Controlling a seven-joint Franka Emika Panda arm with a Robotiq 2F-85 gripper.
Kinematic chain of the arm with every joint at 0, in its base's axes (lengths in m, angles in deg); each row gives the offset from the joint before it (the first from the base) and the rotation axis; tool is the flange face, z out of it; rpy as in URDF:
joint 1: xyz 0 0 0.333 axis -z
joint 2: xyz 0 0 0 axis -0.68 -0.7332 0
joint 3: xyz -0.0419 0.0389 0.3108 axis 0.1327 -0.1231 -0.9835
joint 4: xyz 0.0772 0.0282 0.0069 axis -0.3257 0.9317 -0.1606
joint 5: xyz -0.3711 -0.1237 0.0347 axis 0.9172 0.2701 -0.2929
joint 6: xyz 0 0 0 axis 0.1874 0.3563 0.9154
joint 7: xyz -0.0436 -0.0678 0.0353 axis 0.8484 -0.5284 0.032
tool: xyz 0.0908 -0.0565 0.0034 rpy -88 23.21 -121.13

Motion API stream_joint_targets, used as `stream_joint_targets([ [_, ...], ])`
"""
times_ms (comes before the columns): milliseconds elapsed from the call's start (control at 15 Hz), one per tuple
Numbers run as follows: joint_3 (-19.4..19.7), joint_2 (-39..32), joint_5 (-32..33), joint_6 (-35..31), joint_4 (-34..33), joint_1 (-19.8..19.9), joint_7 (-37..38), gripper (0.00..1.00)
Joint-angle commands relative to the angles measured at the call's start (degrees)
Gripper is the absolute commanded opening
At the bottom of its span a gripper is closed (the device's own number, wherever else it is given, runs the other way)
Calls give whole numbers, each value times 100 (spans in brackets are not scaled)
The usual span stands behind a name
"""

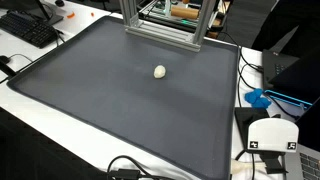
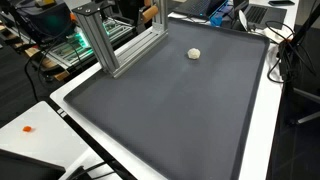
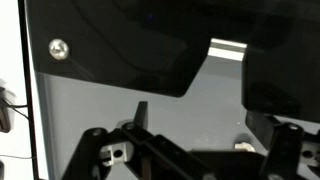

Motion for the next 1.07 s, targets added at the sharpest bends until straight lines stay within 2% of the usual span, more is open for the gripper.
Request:
stream_joint_targets([
  [0,20,-2,11,15,2,-24,11,100],
  [333,20,-4,11,15,11,-24,11,100],
  [667,-159,-86,-62,-160,-421,-149,206,100],
  [1000,-488,-33,-408,339,-816,-444,673,100],
])
